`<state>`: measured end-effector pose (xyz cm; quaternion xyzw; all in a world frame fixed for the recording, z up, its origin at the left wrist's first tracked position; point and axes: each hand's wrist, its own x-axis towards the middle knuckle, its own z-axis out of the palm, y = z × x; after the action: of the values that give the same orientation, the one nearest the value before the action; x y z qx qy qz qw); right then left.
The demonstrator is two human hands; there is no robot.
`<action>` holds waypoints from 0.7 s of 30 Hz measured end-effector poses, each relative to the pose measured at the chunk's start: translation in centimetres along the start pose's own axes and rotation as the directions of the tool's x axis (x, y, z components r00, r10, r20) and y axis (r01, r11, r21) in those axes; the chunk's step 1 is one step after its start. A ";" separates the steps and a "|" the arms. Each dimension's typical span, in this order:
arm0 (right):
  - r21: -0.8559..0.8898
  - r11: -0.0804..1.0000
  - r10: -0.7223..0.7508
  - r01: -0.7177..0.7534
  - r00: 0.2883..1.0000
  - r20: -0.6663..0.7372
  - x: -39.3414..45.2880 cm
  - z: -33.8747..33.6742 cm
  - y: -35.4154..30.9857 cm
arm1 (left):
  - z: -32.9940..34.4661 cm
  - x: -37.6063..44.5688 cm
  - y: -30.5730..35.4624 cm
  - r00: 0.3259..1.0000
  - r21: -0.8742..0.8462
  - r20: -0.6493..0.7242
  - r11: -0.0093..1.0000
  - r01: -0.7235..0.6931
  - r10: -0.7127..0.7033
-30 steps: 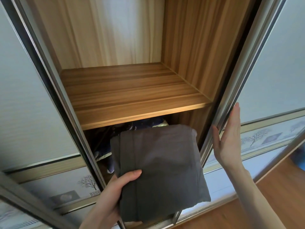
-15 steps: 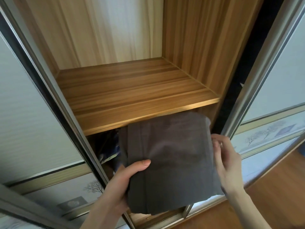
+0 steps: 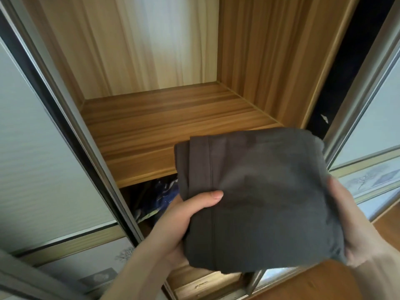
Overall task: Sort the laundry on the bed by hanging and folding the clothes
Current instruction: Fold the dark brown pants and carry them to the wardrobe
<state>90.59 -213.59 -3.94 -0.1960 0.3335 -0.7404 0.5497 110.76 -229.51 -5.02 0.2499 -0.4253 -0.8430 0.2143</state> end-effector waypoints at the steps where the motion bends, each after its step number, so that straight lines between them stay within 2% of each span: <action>1: -0.169 0.985 -0.034 0.025 0.998 -0.053 0.2 0.0 -0.7 | 0.2 0.5 0.6 1.000 0.016 -0.004 1.000 -0.024 0.024; 3: -0.389 0.921 -0.041 -0.002 0.994 -0.103 1.2 0.4 -2.0 | 0.5 1.5 1.8 0.997 0.036 -0.017 0.997 -0.071 0.071; 5: -0.504 0.862 -0.116 0.046 0.987 -0.108 2.6 1.2 -3.5 | 0.7 2.3 3.2 0.992 0.057 -0.043 0.991 -0.119 0.122; 8: -0.603 0.786 -0.255 0.139 0.961 -0.111 5.2 2.8 -5.0 | 0.8 3.3 5.1 0.965 0.133 -0.080 0.962 -0.238 0.250; 12: -0.684 0.697 -0.359 0.216 0.931 -0.071 8.6 4.7 -6.4 | 0.5 4.5 7.4 0.903 0.202 -0.145 0.905 -0.374 0.405; 16: -0.762 0.617 -0.346 0.195 0.937 -0.040 12.8 6.0 -7.7 | -0.3 6.4 9.3 0.830 0.323 -0.266 0.857 -0.402 0.490; 21: -0.838 0.521 -0.303 0.161 0.953 -0.005 17.6 6.3 -7.7 | -1.6 8.8 10.6 0.753 0.447 -0.383 0.821 -0.355 0.535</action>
<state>83.84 -230.59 4.62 -0.4180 0.6536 -0.5744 0.2611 106.42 -241.32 0.76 0.3793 -0.5455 -0.5848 0.4654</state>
